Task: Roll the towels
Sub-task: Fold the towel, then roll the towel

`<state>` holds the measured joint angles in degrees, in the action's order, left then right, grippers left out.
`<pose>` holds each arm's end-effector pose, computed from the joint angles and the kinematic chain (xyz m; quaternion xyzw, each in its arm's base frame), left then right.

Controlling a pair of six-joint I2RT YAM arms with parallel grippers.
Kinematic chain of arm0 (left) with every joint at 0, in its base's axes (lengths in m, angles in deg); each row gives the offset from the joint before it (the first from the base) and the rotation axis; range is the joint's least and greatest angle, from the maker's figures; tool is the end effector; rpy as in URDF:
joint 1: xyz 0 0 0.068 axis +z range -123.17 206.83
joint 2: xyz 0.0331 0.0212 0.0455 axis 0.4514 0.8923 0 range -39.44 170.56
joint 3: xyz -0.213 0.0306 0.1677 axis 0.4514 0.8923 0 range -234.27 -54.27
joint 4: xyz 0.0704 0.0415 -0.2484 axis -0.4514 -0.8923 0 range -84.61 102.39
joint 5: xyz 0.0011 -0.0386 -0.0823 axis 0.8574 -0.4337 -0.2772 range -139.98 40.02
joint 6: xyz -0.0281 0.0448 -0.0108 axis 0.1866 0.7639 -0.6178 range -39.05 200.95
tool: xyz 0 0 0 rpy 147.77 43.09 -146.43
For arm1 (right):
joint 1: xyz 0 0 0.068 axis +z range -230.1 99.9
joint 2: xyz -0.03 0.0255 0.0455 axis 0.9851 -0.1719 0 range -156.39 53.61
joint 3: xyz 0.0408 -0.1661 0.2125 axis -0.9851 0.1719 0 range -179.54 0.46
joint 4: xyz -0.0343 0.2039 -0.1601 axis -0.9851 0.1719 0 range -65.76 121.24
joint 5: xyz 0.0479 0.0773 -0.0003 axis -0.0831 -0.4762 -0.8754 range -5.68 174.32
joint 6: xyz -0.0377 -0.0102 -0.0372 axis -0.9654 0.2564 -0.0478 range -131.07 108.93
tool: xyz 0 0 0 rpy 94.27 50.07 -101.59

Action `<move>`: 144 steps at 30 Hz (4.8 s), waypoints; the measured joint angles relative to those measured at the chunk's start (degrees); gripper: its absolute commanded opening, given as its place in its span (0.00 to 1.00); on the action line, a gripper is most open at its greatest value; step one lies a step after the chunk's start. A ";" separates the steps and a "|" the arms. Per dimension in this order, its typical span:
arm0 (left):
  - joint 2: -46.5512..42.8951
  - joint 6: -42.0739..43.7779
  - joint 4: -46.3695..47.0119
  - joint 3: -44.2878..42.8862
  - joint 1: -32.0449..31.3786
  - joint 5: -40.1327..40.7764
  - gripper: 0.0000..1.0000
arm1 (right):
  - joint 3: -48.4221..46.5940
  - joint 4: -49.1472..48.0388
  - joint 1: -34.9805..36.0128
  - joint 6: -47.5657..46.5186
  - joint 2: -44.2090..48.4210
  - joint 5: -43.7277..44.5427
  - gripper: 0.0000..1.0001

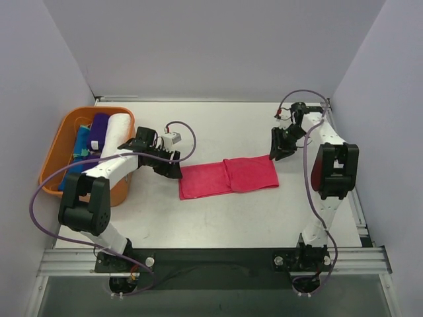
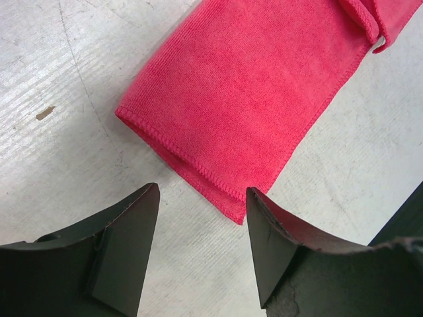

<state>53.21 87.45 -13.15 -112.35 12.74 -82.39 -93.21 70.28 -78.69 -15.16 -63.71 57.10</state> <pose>0.3055 -0.0966 0.1974 0.2366 0.9000 -0.2854 0.2293 0.4258 0.0269 0.2056 -0.0874 0.9536 0.2276 0.1767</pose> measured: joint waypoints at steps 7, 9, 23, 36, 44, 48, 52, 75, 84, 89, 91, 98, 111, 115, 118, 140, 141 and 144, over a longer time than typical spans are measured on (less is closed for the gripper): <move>0.17 -0.02 0.04 0.00 -0.02 0.00 0.67 | 3.13 0.04 -2.19 0.24 0.39 -0.28 0.36; 0.24 -0.04 0.02 0.00 -0.02 0.00 0.68 | 3.17 -0.04 -2.25 0.15 -1.38 -0.35 0.36; 1.05 -0.07 0.02 0.00 -0.09 0.00 0.67 | 3.21 0.02 -5.09 -0.42 -6.80 -4.07 0.00; 1.57 -0.09 0.02 -0.02 -0.20 0.02 0.68 | -1.57 4.92 -6.64 -1.18 -3.39 -6.75 0.00; 7.04 -0.87 -0.17 -1.92 -2.99 0.48 0.62 | -4.04 6.86 2.73 -0.48 -1.79 -6.36 0.00; 10.40 -1.68 0.37 -3.65 -5.20 0.46 0.57 | -5.53 7.72 7.04 0.90 -1.95 -6.47 0.00; 12.92 -2.91 0.74 -5.44 -6.19 -0.50 0.55 | -8.72 8.00 9.53 2.32 -3.13 -6.82 0.00; 14.10 -4.59 1.36 -6.45 -6.16 -1.73 0.56 | -11.76 6.78 20.55 5.35 -12.90 -7.17 0.25; 9.38 -4.55 1.99 -2.16 -5.95 -4.59 0.55 | -12.61 6.36 18.14 5.46 -14.47 -13.16 0.40; 1.97 -3.50 1.55 -0.35 -6.08 -4.66 0.48 | -13.75 6.51 14.60 3.06 -12.59 -18.05 0.37; -0.90 -2.97 1.49 0.15 -6.43 -4.46 0.43 | -15.50 6.69 12.39 2.43 -11.61 -18.73 0.34; -0.33 -1.75 1.38 0.04 -12.92 -2.95 0.29 | -24.81 6.16 7.96 2.05 -12.70 -18.01 0.19; 14.16 -2.43 -0.81 -5.46 -13.07 -1.97 0.19 | -19.43 1.11 9.97 2.89 -21.66 -14.12 0.02; 17.31 -2.23 -2.43 -9.44 -9.55 -2.34 0.18 | -10.58 -0.48 8.48 3.30 -17.00 -14.56 0.00; 21.92 -1.14 -4.07 -16.24 -7.61 -2.16 0.20 | -0.96 -1.14 7.50 3.48 -12.31 -15.89 0.05; 5.49 -2.23 -2.21 -13.18 -6.40 -13.64 0.39 | 12.66 0.09 5.81 -0.42 4.00 -30.64 0.20; 3.41 -4.22 0.00 -10.19 -6.62 -15.76 0.38 | 11.47 -0.20 7.26 0.09 4.00 -31.26 0.20; 1.46 -10.27 6.60 -3.06 -8.07 -20.79 0.36 | 7.91 -1.27 12.39 1.55 3.98 -33.22 0.20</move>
<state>54.67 77.18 -6.55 -115.41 4.68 -103.17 -85.30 69.02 -66.30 -13.61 -59.73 23.88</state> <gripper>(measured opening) 0.375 0.200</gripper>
